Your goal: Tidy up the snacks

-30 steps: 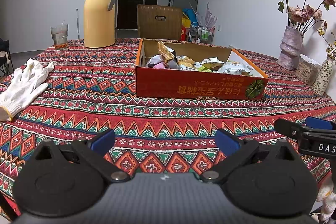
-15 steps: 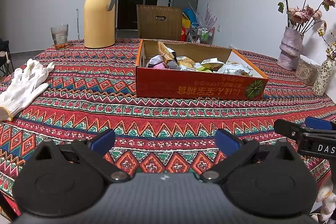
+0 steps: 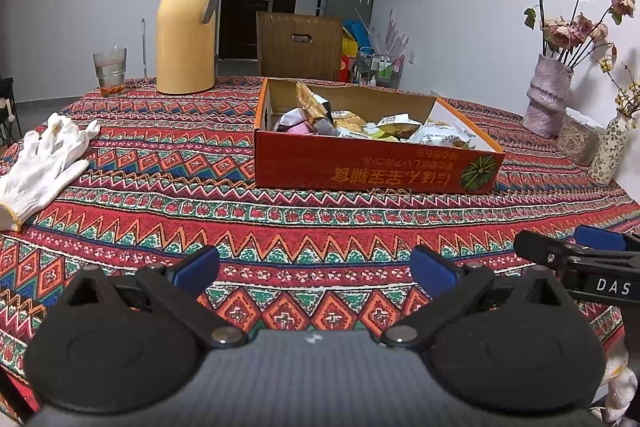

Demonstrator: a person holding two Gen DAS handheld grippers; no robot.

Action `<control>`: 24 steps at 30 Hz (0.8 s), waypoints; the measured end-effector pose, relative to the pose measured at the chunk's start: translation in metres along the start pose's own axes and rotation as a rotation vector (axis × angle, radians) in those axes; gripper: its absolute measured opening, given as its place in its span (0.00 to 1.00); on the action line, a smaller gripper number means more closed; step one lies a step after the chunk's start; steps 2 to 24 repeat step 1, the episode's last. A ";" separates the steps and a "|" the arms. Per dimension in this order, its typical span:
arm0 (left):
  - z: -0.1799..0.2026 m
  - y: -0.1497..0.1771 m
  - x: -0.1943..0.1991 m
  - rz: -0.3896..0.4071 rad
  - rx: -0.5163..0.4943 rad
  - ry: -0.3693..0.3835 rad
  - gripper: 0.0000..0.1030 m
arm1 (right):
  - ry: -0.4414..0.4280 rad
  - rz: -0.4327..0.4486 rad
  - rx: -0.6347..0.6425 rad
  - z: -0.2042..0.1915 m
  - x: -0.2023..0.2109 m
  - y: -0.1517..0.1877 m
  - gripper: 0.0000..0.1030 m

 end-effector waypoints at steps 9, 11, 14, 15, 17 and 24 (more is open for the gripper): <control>0.000 0.000 0.000 -0.001 0.000 0.000 1.00 | 0.000 0.000 0.001 0.000 0.000 0.000 1.00; 0.000 0.000 0.000 -0.001 0.000 0.000 1.00 | 0.000 0.000 0.001 0.000 0.000 0.000 1.00; 0.000 0.000 0.000 -0.001 0.000 0.000 1.00 | 0.000 0.000 0.001 0.000 0.000 0.000 1.00; 0.000 0.000 0.000 -0.001 0.000 0.000 1.00 | 0.000 0.000 0.001 0.000 0.000 0.000 1.00; 0.000 0.000 0.000 -0.001 0.000 0.000 1.00 | 0.000 0.000 0.001 0.000 0.000 0.000 1.00; 0.000 0.000 0.000 -0.001 0.000 0.000 1.00 | 0.000 0.000 0.001 0.000 0.000 0.000 1.00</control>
Point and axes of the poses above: each gripper's, at about its wrist camera, not at the fingertips, and x roughly against the way its jaws point, z to its right, y to its underside, the point moved 8 cm from there along -x, roughly the way its jaws point, and after that the axes turned 15 degrees about -x, right-handed, at the moved point
